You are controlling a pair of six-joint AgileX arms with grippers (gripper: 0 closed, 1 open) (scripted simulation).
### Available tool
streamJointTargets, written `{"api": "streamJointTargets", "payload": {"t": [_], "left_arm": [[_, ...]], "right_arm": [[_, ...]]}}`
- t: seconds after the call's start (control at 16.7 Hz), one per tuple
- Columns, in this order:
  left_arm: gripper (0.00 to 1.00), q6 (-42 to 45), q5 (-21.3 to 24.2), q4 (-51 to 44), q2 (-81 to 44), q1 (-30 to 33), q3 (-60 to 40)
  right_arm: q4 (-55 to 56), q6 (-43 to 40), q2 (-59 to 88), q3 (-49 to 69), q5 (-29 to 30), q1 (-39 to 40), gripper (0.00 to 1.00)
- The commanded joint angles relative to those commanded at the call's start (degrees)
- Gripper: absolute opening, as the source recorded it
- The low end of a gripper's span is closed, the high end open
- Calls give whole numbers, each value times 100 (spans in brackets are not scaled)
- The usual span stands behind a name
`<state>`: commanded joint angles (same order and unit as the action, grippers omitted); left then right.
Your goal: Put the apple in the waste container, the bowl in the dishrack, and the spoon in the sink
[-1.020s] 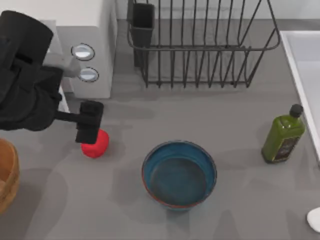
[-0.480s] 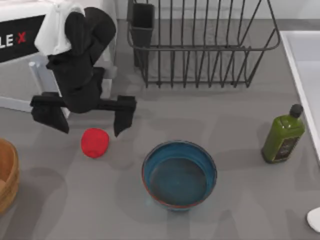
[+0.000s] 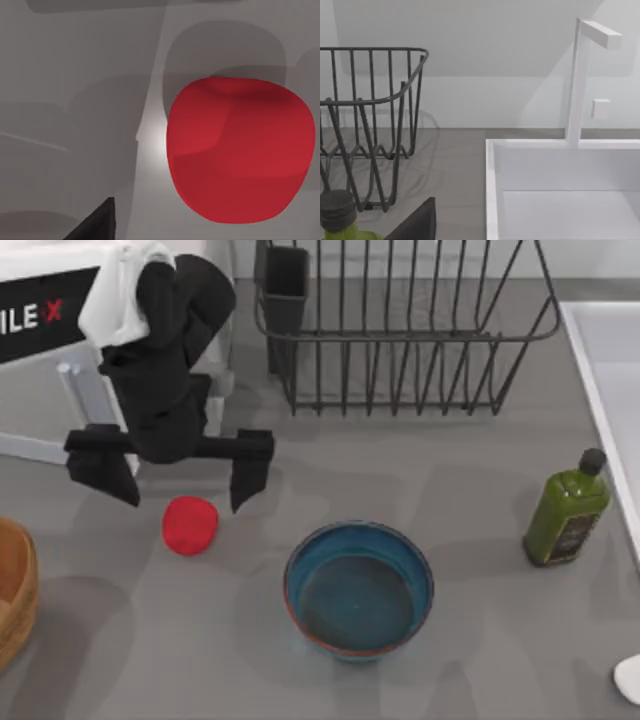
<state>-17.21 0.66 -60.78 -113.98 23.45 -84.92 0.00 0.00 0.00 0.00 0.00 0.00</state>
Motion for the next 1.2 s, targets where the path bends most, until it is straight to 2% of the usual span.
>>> {"api": "streamJointTargets", "payload": {"t": [0.48,0.78,1.2], "left_arm": [[100,-46,8,1226,-512,49,732],[100,7,3,1390,-590,-19,812],[47,7,3,1390,-590,-19,812]], "right_arm": [[0,0,0,0,0,0,100],[0,0,0,0,0,0,100],[0,0,0,0,0,0,100]]}}
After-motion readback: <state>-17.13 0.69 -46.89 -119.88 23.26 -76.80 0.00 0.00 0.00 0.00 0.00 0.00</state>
